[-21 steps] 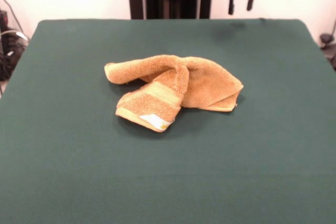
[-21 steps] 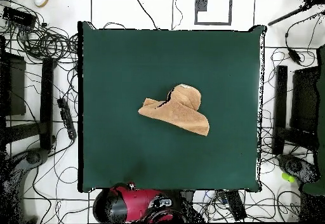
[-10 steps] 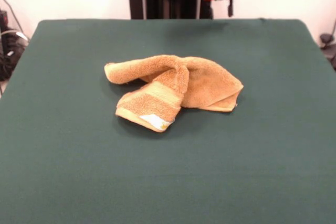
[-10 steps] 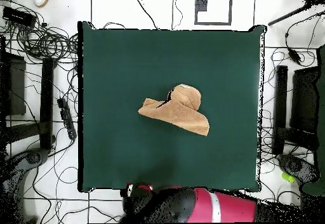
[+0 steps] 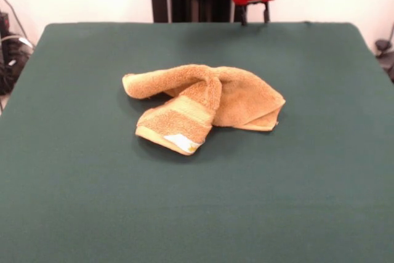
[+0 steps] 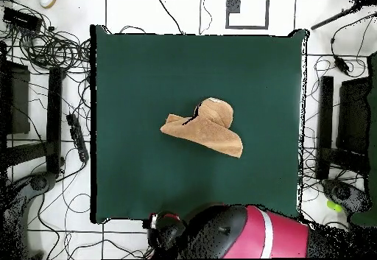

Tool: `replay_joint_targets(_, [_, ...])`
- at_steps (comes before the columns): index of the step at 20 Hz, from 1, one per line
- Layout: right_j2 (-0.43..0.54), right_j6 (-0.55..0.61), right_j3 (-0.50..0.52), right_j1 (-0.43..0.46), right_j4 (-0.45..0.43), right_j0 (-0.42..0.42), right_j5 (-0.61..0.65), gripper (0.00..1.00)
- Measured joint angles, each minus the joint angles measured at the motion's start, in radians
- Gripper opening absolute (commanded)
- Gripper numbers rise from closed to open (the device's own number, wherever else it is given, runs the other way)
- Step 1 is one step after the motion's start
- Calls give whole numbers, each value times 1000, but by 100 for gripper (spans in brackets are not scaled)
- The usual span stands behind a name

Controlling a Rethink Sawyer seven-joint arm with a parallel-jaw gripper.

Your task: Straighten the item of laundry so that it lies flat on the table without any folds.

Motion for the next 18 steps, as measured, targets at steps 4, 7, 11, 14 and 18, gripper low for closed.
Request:
replay_joint_targets(4, [7, 0, -13, -4, 0, -10, 48, 100])
replay_joint_targets(7, [13, 0, -30, -14, 6, -16, 109, 100])
replay_joint_targets(11, [14, 0, -75, -47, 45, -1, 265, 100])
replay_joint_targets(14, [15, 0, -115, -68, 64, 17, 357, 100])
replay_joint_targets(18, [16, 0, -175, -84, 79, 18, 433, 100])
